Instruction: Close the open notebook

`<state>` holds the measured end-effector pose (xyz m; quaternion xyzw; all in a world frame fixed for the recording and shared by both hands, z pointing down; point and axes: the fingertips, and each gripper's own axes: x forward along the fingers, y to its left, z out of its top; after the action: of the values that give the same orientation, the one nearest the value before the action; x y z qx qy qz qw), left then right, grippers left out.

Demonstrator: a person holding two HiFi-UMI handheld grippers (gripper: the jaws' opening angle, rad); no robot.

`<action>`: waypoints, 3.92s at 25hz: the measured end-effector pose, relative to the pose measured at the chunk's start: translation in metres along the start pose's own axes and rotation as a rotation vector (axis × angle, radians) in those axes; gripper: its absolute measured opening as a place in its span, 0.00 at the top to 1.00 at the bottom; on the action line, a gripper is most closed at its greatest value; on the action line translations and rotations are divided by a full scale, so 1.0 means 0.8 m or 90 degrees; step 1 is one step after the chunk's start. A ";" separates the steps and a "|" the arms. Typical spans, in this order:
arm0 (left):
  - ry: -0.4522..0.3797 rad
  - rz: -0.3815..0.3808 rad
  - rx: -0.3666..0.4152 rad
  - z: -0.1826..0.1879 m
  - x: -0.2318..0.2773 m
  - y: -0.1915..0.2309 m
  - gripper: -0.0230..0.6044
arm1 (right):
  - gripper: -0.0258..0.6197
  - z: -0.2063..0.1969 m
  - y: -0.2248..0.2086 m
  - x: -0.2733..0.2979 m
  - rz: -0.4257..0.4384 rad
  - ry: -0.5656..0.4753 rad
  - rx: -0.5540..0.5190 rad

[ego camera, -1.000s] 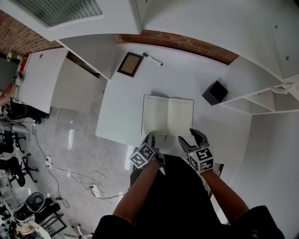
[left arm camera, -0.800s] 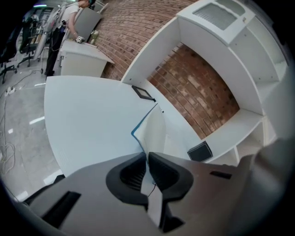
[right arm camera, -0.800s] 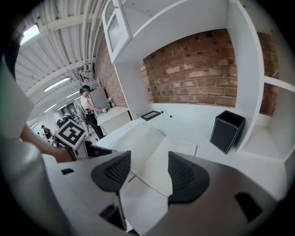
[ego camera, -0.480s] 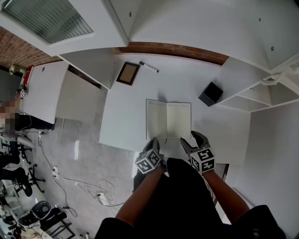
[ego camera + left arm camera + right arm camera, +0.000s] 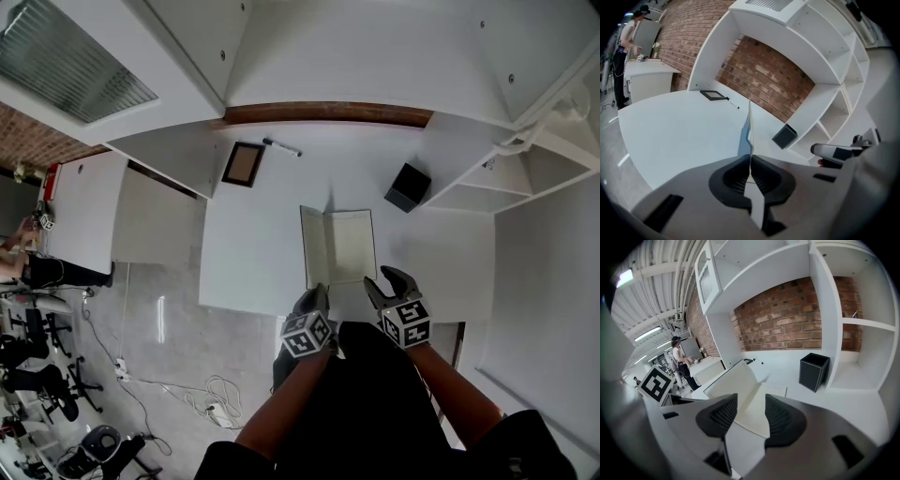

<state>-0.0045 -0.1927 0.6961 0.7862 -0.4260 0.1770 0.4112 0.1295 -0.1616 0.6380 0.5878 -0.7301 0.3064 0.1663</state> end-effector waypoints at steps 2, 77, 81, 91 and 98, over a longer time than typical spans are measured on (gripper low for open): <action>0.006 -0.012 0.014 -0.003 0.003 -0.009 0.94 | 0.69 0.000 -0.005 -0.005 -0.008 -0.005 0.008; 0.264 -0.201 0.407 -0.114 0.100 -0.137 0.90 | 0.96 -0.114 -0.115 -0.129 -0.152 -0.019 0.167; 0.212 -0.218 0.355 -0.084 0.079 -0.146 0.93 | 0.96 -0.096 -0.099 -0.122 -0.127 -0.021 0.134; 0.054 -0.197 0.272 0.040 -0.005 -0.117 0.95 | 0.96 0.019 -0.057 -0.103 -0.141 -0.102 0.040; -0.061 -0.212 0.215 0.138 -0.086 -0.063 0.94 | 0.96 0.095 0.018 -0.073 -0.118 -0.138 -0.015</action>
<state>-0.0107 -0.2299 0.5617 0.9106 -0.2740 0.1379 0.2768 0.1395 -0.1647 0.5418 0.6804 -0.6899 0.2156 0.1211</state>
